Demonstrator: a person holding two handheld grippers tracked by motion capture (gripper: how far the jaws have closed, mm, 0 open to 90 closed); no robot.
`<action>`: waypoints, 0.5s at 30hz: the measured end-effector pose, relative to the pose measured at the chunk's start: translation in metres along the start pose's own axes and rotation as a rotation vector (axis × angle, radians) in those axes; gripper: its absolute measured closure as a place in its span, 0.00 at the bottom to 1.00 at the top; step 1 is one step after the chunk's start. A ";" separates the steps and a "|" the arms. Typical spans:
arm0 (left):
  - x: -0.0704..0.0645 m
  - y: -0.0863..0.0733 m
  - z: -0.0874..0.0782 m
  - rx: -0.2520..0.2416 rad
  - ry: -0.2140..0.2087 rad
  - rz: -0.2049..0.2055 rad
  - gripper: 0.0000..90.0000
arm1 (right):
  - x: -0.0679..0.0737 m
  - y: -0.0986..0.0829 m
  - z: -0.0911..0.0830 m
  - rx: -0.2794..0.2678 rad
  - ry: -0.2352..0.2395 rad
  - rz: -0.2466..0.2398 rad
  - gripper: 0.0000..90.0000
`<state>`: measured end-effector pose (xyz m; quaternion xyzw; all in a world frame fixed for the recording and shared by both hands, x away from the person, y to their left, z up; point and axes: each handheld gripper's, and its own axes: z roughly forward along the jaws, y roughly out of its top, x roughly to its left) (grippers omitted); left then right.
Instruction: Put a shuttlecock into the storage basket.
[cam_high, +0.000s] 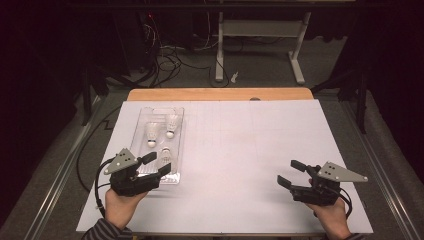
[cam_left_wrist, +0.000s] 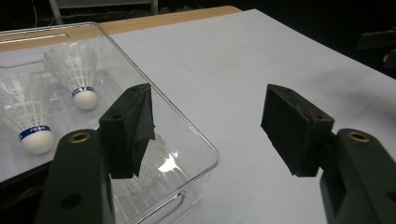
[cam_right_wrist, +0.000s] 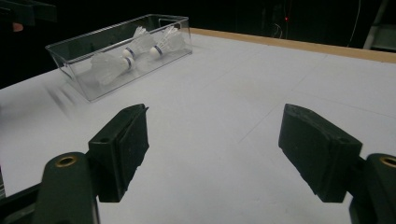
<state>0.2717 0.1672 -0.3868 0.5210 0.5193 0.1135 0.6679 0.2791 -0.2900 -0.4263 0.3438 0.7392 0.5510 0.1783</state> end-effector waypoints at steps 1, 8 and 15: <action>0.000 -0.001 0.000 0.001 -0.002 0.001 0.39 | 0.000 0.000 0.000 0.001 0.000 -0.002 0.28; -0.004 -0.006 -0.003 0.002 -0.020 0.006 0.39 | 0.000 0.000 0.000 0.002 0.000 -0.006 0.28; -0.006 -0.014 -0.004 0.011 -0.036 0.002 0.39 | 0.000 0.000 0.001 0.003 0.001 -0.007 0.28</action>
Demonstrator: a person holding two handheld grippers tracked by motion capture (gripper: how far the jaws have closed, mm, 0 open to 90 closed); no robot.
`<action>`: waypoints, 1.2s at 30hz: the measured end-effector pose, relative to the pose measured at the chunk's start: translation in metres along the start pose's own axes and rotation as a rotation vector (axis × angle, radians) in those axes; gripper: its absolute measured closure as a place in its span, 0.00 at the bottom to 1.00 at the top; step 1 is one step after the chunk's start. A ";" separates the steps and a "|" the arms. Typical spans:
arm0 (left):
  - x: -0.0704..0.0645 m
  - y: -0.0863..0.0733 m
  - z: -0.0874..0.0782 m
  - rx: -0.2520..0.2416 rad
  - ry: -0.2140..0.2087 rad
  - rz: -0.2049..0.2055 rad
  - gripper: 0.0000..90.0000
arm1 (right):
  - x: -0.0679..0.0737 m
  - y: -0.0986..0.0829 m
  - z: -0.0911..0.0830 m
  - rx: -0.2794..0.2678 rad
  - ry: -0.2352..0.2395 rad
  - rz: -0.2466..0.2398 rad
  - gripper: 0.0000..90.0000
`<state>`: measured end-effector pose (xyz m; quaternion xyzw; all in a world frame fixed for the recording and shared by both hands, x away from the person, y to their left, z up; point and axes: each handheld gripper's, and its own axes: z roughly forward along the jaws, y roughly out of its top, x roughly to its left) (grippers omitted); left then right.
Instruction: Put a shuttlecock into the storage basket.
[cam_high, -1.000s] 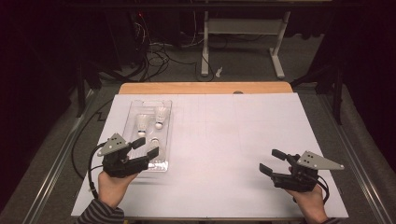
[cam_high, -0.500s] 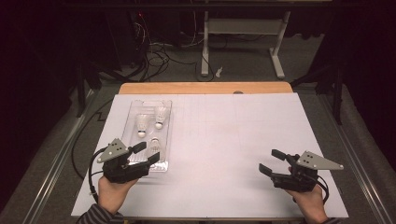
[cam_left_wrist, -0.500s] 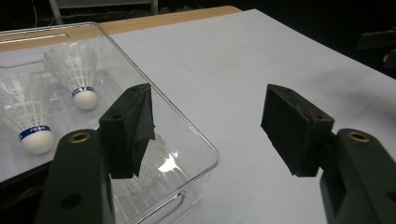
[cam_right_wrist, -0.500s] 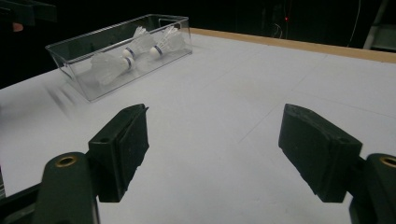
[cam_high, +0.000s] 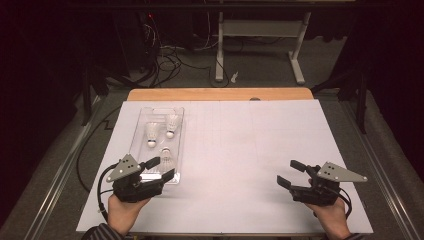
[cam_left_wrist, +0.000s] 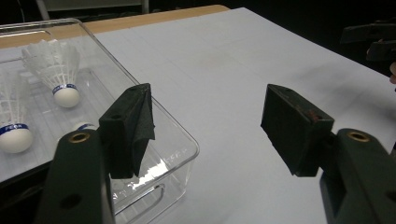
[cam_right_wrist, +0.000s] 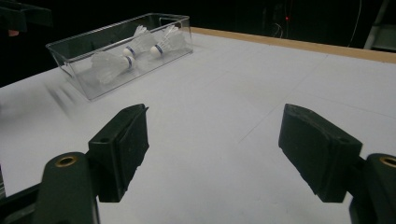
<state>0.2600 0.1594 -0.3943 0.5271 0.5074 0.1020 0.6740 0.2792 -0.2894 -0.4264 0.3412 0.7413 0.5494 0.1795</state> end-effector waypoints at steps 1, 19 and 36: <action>0.000 -0.001 0.000 0.002 -0.001 0.001 0.39 | 0.000 0.000 0.000 0.000 0.000 0.000 0.28; 0.000 -0.017 -0.003 -0.004 -0.013 0.005 0.39 | 0.001 0.000 0.000 -0.001 0.005 -0.005 0.28; 0.010 -0.028 -0.007 -0.028 0.019 0.017 0.40 | 0.003 0.001 0.000 -0.006 0.010 -0.016 0.28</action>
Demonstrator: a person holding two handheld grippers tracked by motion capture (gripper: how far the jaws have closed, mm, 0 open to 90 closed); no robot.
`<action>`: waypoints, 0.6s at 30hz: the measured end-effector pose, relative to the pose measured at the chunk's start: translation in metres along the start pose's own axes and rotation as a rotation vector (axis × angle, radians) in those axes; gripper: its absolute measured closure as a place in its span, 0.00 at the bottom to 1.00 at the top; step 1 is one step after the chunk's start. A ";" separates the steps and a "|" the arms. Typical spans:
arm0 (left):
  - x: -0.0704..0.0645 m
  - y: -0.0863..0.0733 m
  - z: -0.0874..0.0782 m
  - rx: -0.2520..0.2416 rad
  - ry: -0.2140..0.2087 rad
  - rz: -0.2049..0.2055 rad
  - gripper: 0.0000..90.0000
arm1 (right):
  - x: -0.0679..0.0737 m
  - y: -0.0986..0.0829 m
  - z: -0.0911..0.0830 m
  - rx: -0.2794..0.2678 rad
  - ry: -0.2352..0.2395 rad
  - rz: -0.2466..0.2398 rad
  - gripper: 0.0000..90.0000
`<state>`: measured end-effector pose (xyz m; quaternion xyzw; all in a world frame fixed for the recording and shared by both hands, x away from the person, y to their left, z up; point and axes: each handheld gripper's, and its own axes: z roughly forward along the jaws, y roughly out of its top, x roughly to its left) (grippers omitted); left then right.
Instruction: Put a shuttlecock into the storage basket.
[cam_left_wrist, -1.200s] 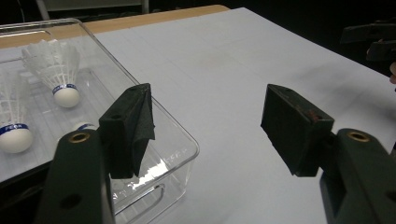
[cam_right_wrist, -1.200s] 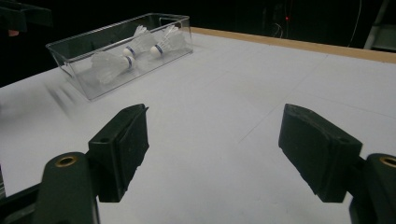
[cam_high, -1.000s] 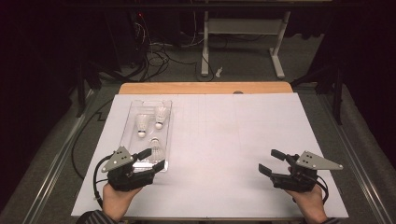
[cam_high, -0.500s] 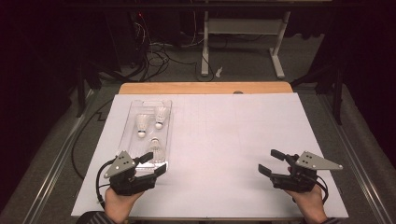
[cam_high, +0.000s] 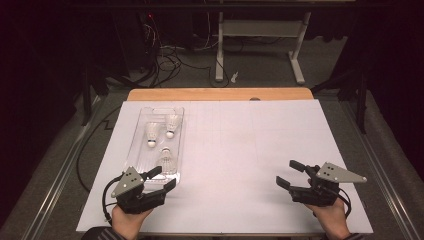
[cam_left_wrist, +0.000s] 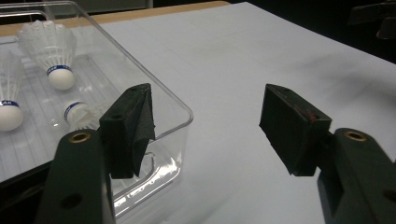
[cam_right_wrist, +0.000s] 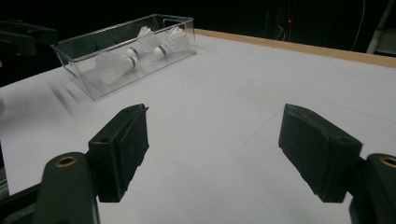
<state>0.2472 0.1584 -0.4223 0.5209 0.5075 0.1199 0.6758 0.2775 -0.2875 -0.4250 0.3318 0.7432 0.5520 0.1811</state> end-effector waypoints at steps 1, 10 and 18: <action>0.000 0.000 0.000 -0.001 0.001 0.001 0.40 | 0.000 0.000 0.000 -0.001 0.002 -0.003 0.28; 0.004 0.000 -0.001 -0.004 0.024 -0.008 0.40 | 0.003 0.001 -0.001 -0.005 0.008 -0.016 0.28; 0.008 0.002 0.000 -0.010 0.038 -0.001 0.40 | 0.003 0.001 -0.002 -0.007 0.009 -0.017 0.28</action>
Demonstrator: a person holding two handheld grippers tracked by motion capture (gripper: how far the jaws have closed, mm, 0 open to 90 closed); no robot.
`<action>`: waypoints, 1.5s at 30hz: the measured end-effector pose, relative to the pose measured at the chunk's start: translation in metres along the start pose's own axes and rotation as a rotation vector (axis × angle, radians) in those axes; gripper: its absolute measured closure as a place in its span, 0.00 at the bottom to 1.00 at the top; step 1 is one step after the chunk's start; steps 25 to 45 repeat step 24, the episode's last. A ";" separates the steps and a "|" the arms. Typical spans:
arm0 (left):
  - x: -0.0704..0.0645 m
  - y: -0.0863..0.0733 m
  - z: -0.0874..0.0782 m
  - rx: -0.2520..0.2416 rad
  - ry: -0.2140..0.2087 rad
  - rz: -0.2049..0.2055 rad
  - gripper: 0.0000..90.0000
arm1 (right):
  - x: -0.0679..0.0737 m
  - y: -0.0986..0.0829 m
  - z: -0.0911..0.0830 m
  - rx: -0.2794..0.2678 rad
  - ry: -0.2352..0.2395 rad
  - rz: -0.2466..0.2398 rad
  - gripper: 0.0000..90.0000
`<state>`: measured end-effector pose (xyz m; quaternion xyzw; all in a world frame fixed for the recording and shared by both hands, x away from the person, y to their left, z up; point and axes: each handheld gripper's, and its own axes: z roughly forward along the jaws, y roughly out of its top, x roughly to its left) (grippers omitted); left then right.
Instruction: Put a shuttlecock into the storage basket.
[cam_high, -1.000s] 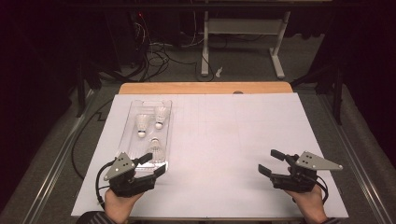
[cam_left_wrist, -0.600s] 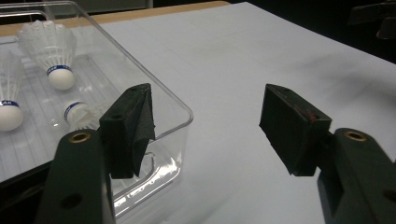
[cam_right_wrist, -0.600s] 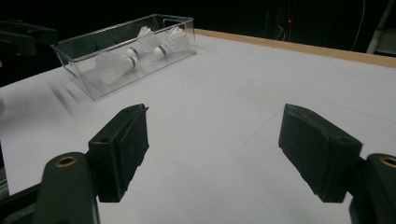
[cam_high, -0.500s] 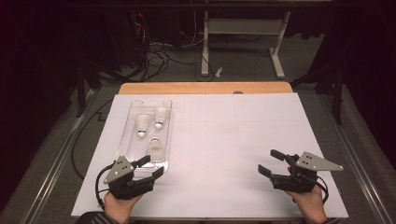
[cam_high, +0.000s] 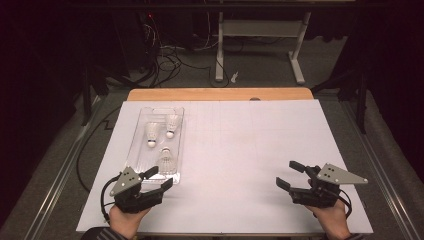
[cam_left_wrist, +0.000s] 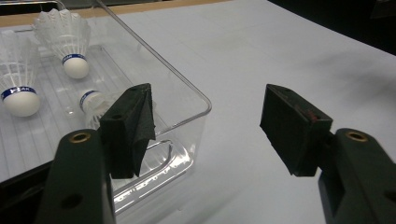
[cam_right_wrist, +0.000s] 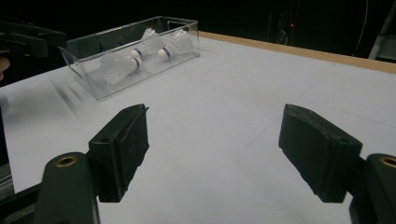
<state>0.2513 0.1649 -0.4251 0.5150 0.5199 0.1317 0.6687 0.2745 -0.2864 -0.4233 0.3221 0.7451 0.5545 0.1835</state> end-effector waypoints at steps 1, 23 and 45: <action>0.001 0.001 0.000 -0.003 0.002 -0.002 0.40 | 0.000 0.000 0.000 0.002 0.001 -0.003 0.28; 0.004 0.004 0.002 -0.009 0.008 -0.019 0.40 | 0.000 0.000 0.000 0.002 0.005 -0.008 0.28; 0.004 0.004 0.002 -0.010 0.009 -0.019 0.40 | -0.001 0.000 0.000 0.002 0.006 -0.008 0.28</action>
